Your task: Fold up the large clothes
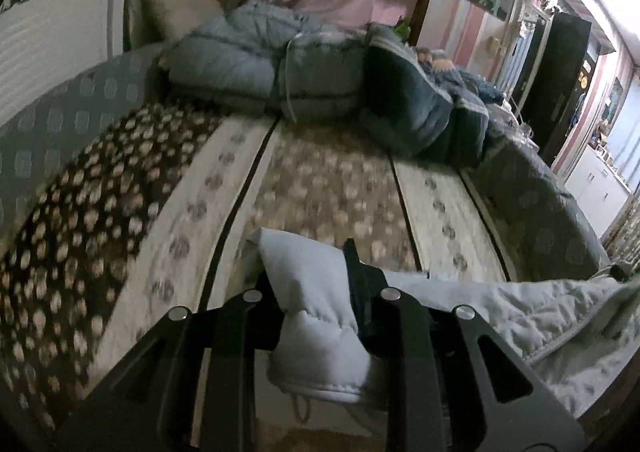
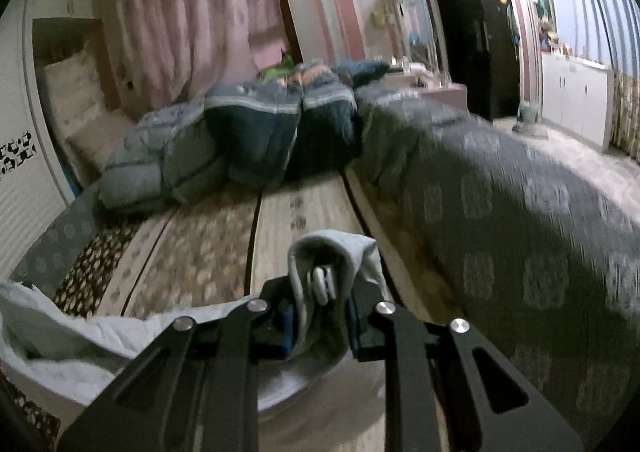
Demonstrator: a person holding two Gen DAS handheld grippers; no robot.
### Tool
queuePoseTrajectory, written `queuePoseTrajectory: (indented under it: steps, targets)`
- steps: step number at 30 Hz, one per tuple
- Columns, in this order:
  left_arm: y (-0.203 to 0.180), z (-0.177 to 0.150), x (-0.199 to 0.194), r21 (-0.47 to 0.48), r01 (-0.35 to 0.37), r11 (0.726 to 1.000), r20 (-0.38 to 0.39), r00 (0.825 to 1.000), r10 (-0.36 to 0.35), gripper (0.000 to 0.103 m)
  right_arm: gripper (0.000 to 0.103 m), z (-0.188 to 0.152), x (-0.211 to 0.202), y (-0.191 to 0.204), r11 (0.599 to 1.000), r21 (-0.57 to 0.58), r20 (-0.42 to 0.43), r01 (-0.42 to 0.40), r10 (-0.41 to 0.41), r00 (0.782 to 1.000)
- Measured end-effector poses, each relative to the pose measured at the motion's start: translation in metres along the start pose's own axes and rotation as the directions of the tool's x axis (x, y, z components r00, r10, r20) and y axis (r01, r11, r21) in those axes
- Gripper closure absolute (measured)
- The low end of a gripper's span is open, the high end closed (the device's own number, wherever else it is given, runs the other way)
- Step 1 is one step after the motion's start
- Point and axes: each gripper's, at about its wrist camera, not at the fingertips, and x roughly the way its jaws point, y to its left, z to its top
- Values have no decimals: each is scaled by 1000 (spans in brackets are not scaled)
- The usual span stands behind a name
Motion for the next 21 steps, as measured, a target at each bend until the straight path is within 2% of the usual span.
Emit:
queuePoseTrajectory:
  steps: [2,4,7,10,14,18,21]
  targets:
    - [2,9,22,-15,-9,1000,-13,1000,9,82,84,5,22,7,999,-29,1,30,-30,1000]
    - [7,4,51,-38,-31,999,-59,998,29,82,84,-2,51,10,999,-28,-43,44,-45,998]
    - [20,-20,104,-86,-60,994,-171,984,44,82,84,-32,105,7,998,-48,-163,51,-59,985]
    - [18,-50,136,-26,-92,995,-213,973,84,81,84,-68,138,3,993,-96,-243,67,-88,966]
    - [14,-69,159,10,-101,995,-228,968,100,79,84,-102,154,2,987,-152,-285,61,-102,953]
    - [15,-67,163,25,-113,993,-234,965,115,80,84,-95,158,3,988,-150,-297,43,-86,951]
    - [20,-65,158,-1,-118,993,-246,963,114,78,82,-88,154,3,987,-158,-312,37,-85,946]
